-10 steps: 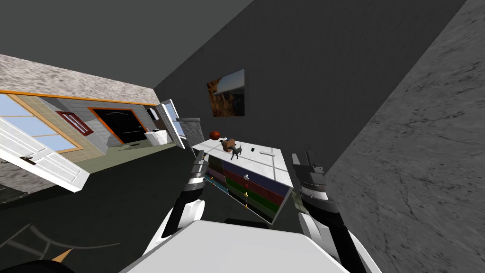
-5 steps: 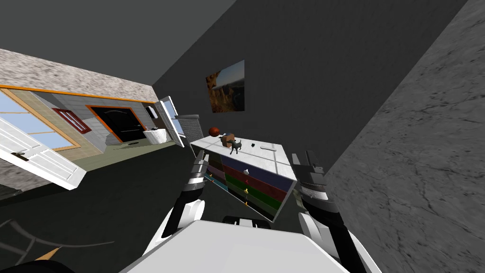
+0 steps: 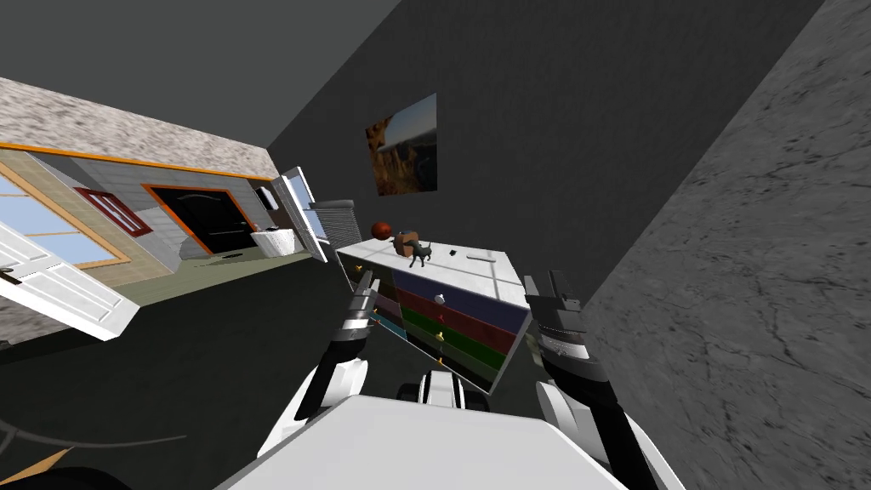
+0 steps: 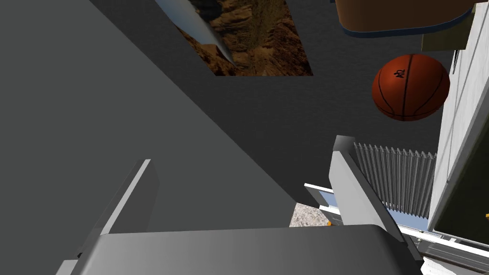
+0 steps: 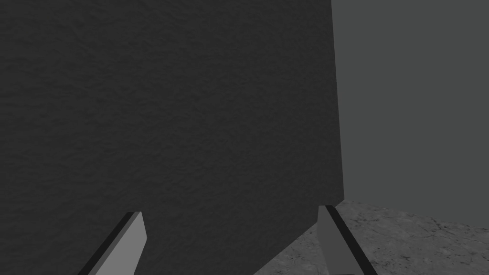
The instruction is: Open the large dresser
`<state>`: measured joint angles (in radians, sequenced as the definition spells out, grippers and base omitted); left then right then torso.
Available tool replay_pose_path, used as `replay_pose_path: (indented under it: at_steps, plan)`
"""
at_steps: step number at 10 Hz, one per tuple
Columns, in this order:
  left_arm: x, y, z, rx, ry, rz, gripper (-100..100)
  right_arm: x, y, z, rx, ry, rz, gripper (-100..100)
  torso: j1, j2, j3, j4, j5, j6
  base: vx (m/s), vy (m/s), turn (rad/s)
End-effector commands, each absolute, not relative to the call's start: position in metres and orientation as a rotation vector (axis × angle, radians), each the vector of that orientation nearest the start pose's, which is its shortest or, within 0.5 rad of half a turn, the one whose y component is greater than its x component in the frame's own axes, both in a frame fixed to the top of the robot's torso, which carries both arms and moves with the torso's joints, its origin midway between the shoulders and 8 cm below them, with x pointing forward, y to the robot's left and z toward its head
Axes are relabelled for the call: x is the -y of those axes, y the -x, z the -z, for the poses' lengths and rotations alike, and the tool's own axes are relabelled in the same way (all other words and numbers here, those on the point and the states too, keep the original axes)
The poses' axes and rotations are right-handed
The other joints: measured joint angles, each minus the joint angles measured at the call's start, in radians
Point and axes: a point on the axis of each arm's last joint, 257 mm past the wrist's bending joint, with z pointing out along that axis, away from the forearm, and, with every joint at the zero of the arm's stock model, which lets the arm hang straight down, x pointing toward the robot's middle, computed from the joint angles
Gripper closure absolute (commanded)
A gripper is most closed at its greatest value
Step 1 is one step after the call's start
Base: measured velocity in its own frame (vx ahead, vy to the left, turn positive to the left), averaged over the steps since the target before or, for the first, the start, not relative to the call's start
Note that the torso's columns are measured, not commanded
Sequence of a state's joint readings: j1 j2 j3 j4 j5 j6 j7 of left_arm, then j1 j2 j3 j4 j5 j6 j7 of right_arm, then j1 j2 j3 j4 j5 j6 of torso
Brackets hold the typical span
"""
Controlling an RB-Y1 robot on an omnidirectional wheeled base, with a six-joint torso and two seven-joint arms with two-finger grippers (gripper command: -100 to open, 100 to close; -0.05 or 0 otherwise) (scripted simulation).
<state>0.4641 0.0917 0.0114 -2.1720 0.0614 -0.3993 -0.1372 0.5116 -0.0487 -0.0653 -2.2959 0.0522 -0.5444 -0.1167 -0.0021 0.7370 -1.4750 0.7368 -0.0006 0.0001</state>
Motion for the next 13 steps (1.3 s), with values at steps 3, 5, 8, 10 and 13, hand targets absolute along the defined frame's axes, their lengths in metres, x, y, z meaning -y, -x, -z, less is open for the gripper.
replay_pose_path:
  at_steps: [3,5,8,10,13]
  plan:
    - [-0.283,-0.401,0.080,-0.927,0.738,1.143,-100,0.286,-0.331,-0.037,-0.623,-0.583,-1.325,0,0.003,0.001,-0.001,0.001,0.001,0.000,-0.004,-0.079,-0.034]
    - [-0.281,-0.408,0.100,-0.961,0.764,1.135,-100,0.286,-0.331,-0.037,-0.623,-0.583,-1.325,0,0.003,0.001,-0.001,0.001,0.001,0.000,0.000,-0.072,-0.049]
    - [-0.275,-0.419,0.132,-1.012,0.809,1.123,-100,0.286,-0.331,-0.037,-0.623,-0.583,-1.325,0,0.001,0.001,-0.001,0.001,0.000,0.000,-0.006,-0.089,-0.048]
    - [-0.272,-0.424,0.150,-1.046,0.829,1.115,-100,0.286,-0.331,-0.037,-0.623,-0.583,-1.325,0,0.004,0.001,-0.001,0.001,0.001,0.000,0.002,-0.062,-0.037]
    - [-0.265,-0.432,0.187,-1.125,0.858,1.094,-100,0.286,-0.331,-0.037,-0.623,-0.583,-1.325,0,0.002,0.001,-0.001,0.001,0.000,0.000,-0.003,-0.084,-0.056]
